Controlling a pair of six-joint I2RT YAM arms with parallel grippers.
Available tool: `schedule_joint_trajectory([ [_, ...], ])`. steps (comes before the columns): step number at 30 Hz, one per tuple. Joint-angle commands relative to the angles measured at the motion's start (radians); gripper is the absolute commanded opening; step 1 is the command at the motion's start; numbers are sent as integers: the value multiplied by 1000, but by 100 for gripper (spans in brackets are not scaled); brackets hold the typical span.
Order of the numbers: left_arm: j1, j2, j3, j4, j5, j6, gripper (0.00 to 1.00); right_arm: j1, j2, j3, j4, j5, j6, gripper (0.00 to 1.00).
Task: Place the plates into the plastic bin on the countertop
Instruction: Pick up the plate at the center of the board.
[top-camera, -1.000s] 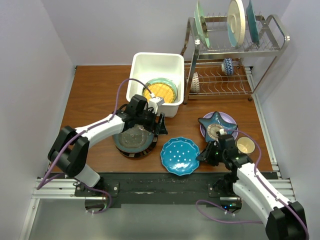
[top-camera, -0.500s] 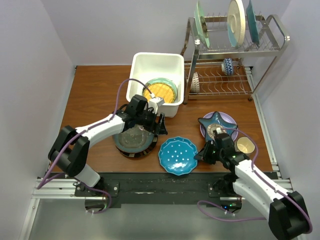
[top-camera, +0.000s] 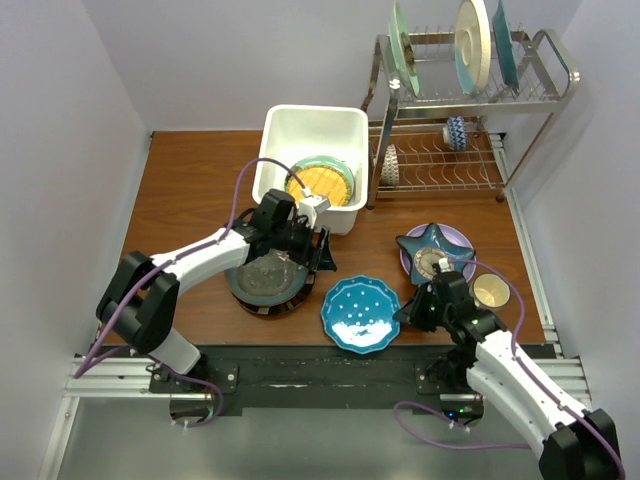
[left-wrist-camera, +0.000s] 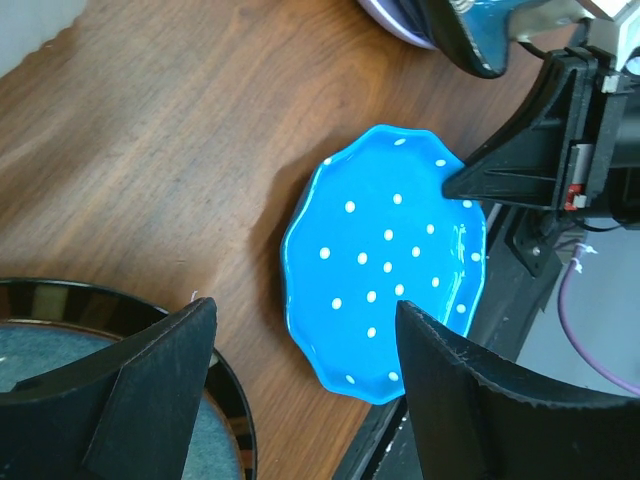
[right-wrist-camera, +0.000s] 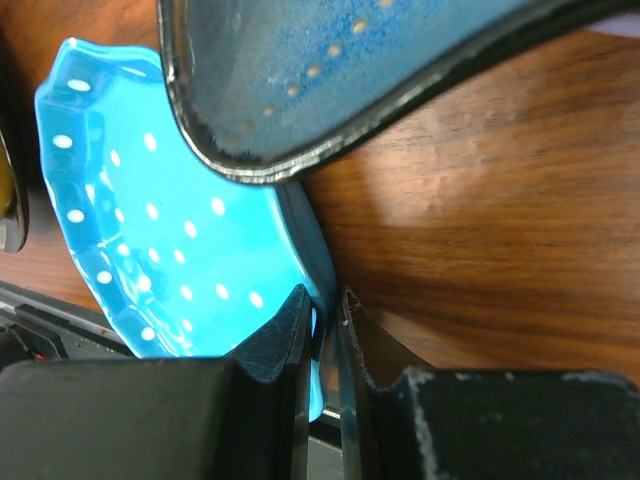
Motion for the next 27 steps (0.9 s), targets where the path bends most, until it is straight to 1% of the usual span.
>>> schedule_joint_trajectory([
  [1, -6, -9, 2, 62, 84, 8, 77, 3, -54, 40, 10, -3, 3, 0],
  [8, -6, 31, -10, 71, 165, 14, 77, 3, -123, 54, -12, -3, 10, 0],
  [17, -7, 122, -35, 128, 272, 4, 77, 2, -225, 112, -84, 58, 7, 0],
  [27, -10, 165, -41, 161, 335, -3, 75, 3, -240, 149, -73, 58, -13, 0],
])
